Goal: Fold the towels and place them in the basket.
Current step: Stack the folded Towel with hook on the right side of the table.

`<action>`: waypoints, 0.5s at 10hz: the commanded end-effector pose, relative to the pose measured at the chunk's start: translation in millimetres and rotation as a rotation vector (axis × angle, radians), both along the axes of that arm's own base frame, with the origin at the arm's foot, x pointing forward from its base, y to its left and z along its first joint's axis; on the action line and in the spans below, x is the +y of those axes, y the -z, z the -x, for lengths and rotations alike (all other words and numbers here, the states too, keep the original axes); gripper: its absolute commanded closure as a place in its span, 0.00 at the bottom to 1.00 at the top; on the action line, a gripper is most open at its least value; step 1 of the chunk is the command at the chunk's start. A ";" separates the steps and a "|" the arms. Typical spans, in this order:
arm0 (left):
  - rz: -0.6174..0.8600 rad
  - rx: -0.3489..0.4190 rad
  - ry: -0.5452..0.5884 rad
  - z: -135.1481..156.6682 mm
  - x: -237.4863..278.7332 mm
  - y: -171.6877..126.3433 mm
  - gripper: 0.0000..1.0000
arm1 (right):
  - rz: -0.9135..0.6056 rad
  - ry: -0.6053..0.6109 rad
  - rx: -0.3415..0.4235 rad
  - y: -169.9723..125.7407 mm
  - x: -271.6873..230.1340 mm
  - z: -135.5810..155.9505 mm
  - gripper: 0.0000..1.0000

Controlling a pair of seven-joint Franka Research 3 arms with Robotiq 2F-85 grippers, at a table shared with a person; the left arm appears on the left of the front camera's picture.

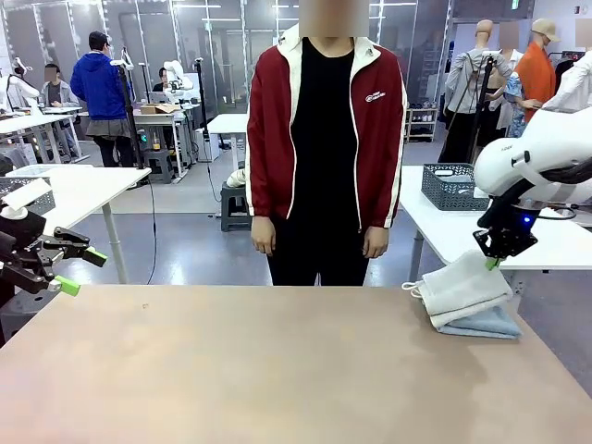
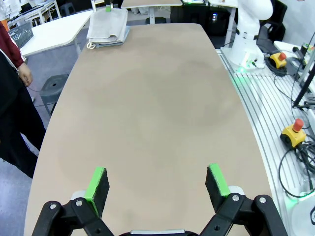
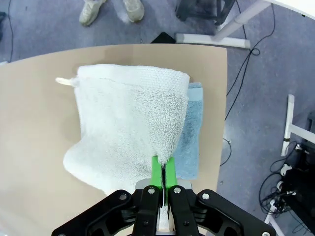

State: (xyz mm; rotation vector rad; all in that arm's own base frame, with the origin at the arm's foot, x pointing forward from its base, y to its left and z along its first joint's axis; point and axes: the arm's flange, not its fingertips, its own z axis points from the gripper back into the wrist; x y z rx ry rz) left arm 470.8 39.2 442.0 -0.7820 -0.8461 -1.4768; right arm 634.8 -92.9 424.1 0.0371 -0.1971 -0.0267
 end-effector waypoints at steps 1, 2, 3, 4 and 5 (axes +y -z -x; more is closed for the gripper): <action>0.001 -0.003 0.001 0.3 0.0 -1.2 0.00 | -0.029 -0.039 0.005 9.2 -15.8 -17.4 0.97; 0.001 -0.003 0.001 0.3 0.0 -1.2 0.00 | -0.026 -0.041 0.014 19.4 -25.0 -23.1 0.97; 0.001 -0.003 0.001 0.3 0.0 -1.2 0.00 | -0.027 -0.043 0.020 26.1 -32.7 -26.5 0.97; 0.001 -0.003 0.001 0.3 0.0 -1.2 0.00 | -0.024 -0.050 0.028 31.1 -37.7 -27.3 0.97; 0.001 -0.003 0.001 0.3 0.0 -1.2 0.00 | -0.030 -0.048 0.042 34.3 -41.3 -26.6 0.88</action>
